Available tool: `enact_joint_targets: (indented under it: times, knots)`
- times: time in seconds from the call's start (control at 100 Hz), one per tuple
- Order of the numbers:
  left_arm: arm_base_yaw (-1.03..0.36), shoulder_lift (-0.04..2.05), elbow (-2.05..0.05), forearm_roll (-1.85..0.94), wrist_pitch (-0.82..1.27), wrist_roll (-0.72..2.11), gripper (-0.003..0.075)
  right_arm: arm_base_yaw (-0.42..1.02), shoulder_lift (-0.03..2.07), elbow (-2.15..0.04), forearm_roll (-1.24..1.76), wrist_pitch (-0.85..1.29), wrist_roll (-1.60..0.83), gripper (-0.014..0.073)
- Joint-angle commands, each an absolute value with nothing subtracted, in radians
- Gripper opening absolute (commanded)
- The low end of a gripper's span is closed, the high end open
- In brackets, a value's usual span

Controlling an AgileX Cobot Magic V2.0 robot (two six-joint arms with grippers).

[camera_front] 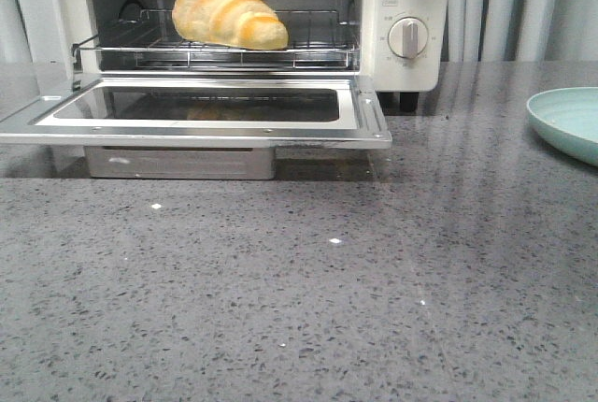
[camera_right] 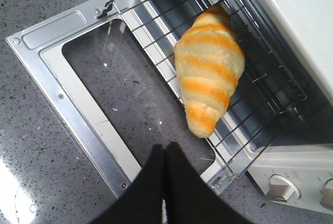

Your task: Put bread in oven

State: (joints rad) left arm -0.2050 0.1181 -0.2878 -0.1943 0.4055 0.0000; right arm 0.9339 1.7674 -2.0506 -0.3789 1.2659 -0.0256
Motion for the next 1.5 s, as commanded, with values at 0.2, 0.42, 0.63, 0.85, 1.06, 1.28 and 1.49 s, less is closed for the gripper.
enact_joint_targets:
  times: [0.2,0.42,0.63,0.85,1.06,1.28,1.49]
  knots:
    - [-0.201,0.13,-0.314,-0.21,0.335,0.0,-0.0022,0.936,1.714,-2.071,-0.418,1.308,-0.027,-0.0059]
    - [-0.201,0.13,-0.314,-0.21,0.335,0.0,-0.0022,0.926,1.671,-2.071,-0.445,1.313,-0.029,-0.0059]
    - [-0.201,0.13,-0.314,-0.21,0.335,0.0,-0.0022,0.885,1.624,-2.069,-0.487,1.313,-0.029,-0.0059]
    - [-0.201,0.13,-0.314,-0.21,0.335,0.0,-0.0022,0.8,1.583,-2.069,-0.502,1.313,-0.029,-0.0059]
    - [-0.201,0.13,-0.314,-0.21,0.335,0.0,-0.0021,0.641,1.577,-2.03,-0.412,1.256,-0.029,-0.0059]
    - [-0.201,0.13,-0.314,-0.21,0.335,0.0,-0.0021,0.521,1.543,-1.817,-0.263,0.98,-0.029,-0.0059]
    - [-0.201,0.13,-0.314,-0.21,0.335,0.0,-0.0022,0.492,1.369,-1.497,-0.244,0.844,-0.011,-0.0059]
